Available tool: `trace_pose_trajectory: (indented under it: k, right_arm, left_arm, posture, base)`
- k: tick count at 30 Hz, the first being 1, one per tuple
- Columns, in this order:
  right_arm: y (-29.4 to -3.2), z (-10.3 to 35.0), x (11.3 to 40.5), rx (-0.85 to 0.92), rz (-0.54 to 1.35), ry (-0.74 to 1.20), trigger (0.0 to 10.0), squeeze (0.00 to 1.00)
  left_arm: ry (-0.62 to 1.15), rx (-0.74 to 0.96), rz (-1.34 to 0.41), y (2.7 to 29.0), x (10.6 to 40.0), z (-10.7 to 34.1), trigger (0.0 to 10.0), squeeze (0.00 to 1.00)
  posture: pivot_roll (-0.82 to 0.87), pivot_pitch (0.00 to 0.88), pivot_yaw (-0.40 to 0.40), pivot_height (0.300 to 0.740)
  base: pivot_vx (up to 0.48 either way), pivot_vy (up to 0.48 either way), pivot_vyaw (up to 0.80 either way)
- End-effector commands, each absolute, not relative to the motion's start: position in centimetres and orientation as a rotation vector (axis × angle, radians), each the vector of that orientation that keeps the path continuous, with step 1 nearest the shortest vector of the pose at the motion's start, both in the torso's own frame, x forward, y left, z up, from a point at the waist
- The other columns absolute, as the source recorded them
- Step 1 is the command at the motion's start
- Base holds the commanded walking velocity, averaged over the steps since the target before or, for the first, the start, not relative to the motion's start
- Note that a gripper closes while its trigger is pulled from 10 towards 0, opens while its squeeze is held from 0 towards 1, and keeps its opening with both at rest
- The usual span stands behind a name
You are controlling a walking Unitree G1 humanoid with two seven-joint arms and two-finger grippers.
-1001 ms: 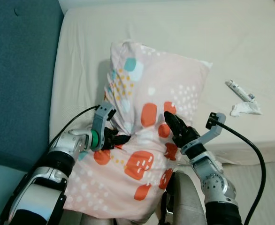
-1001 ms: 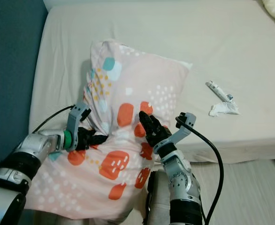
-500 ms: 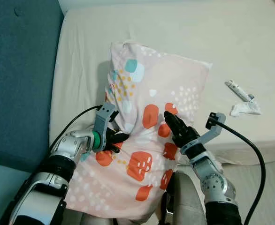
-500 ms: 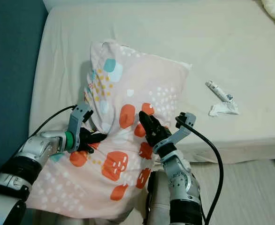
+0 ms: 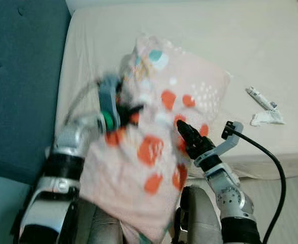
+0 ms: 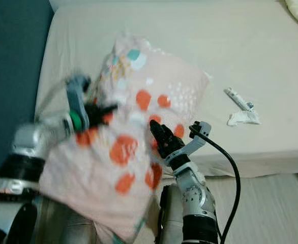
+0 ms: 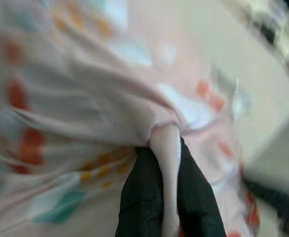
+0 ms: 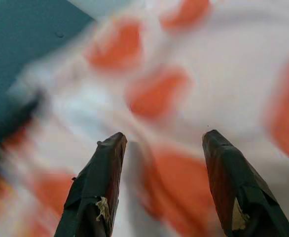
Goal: Clean up the room
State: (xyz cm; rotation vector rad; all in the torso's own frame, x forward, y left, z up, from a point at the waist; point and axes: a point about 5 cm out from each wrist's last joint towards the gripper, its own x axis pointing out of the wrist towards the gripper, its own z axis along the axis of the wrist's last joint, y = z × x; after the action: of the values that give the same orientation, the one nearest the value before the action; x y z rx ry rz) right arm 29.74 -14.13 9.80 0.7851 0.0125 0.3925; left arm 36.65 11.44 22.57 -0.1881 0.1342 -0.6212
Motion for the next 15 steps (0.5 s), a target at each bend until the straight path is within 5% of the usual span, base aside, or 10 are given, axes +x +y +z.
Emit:
trace_pose_trajectory:
  k: [1, 15]
  right_arm:
    - [-14.0, 9.2, 29.6, 0.791, 0.384, 0.037, 10.0, 0.0]
    - [-13.9, 9.4, 30.0, 0.781, 0.398, 0.033, 10.0, 0.0]
  left_arm:
    - [0.062, -0.213, -0.619, 11.6, 36.4, 24.3, 10.0, 0.0]
    - [-0.121, -0.352, -0.077, 16.6, 37.9, 30.5, 10.0, 0.0]
  posture:
    - [0.11, 0.163, 0.062, 0.625]
    - [0.12, 0.148, 0.049, 0.625]
  base:
    - [0.0, 0.0, 0.0]
    - [0.0, 0.0, 0.0]
